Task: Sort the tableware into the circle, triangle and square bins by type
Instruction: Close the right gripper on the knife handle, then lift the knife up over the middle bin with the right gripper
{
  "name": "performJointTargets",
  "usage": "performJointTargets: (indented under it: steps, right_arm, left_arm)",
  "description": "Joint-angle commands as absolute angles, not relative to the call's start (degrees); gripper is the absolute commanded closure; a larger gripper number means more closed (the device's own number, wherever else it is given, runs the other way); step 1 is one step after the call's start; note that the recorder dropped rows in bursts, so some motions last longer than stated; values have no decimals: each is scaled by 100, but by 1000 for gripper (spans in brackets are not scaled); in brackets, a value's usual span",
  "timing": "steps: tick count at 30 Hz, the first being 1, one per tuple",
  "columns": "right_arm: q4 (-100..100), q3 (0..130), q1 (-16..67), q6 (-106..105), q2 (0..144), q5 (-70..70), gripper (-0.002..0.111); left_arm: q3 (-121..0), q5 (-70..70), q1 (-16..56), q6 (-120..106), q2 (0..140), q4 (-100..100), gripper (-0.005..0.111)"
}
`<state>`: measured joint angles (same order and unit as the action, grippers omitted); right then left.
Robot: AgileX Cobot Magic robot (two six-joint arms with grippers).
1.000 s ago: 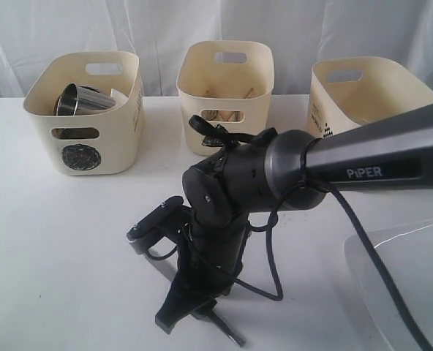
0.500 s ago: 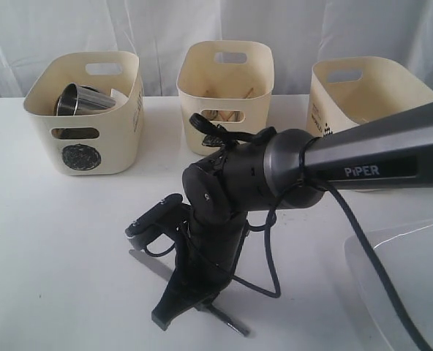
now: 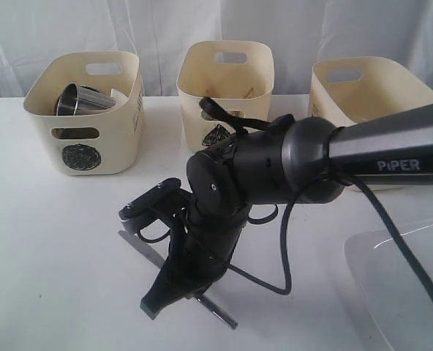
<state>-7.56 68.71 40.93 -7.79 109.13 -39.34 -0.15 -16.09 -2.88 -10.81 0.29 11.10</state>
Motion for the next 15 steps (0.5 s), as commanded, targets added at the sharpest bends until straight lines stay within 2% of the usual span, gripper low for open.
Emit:
performJointTargets:
  steps: [1,9,15]
  right_arm:
    - [-771,6859,4092,-734,10790,-3879,108]
    - [-40,7127,4034,-390,10086,-3349,108]
    - [801,7369,3530,547,9743,-2534,108]
  left_arm:
    - [0,-1602,-269,-1040,7,1173,107]
    - [0,-1602,-269,-1040,7,1173,107]
    - [0,-1602,-269,-1040,7,1173,107]
